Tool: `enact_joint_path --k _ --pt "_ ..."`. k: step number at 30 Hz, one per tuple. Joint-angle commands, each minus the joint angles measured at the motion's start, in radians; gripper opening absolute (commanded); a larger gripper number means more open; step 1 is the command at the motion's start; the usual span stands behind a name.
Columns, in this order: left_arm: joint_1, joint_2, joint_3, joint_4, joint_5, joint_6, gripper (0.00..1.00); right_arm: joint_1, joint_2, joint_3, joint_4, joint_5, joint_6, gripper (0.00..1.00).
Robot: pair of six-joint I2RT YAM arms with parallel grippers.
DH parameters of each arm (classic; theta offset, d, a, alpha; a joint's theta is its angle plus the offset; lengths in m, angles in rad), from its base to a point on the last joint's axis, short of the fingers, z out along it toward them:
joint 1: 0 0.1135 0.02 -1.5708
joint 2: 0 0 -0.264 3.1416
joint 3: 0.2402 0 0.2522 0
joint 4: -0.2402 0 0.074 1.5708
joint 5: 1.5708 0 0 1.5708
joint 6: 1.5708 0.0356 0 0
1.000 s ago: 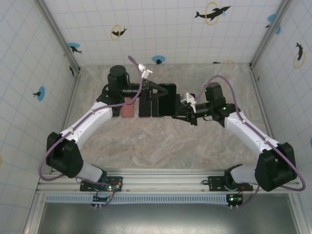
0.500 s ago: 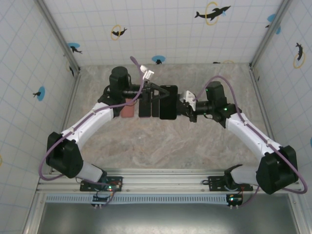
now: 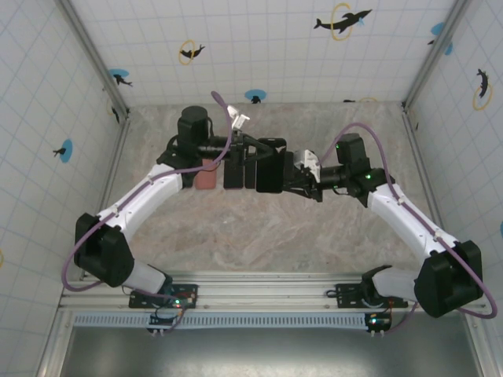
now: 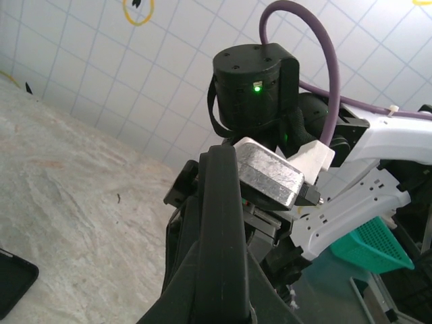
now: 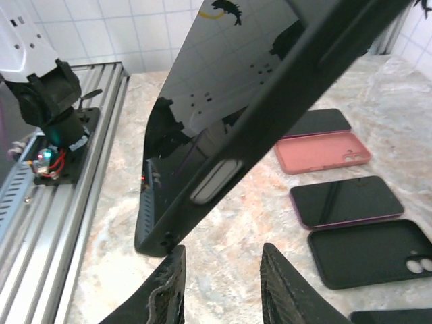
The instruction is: Take the phone out of the phone case
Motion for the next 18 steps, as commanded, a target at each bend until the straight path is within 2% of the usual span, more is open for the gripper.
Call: enact_joint_path --k 1,18 --pt "0.0 -0.015 0.06 0.002 -0.024 0.097 0.0 0.009 0.0 0.01 -0.066 -0.11 -0.038 0.34" --pt "0.0 -0.02 0.032 0.083 0.019 0.006 0.0 0.022 0.051 0.038 0.002 -0.112 -0.021 0.22"
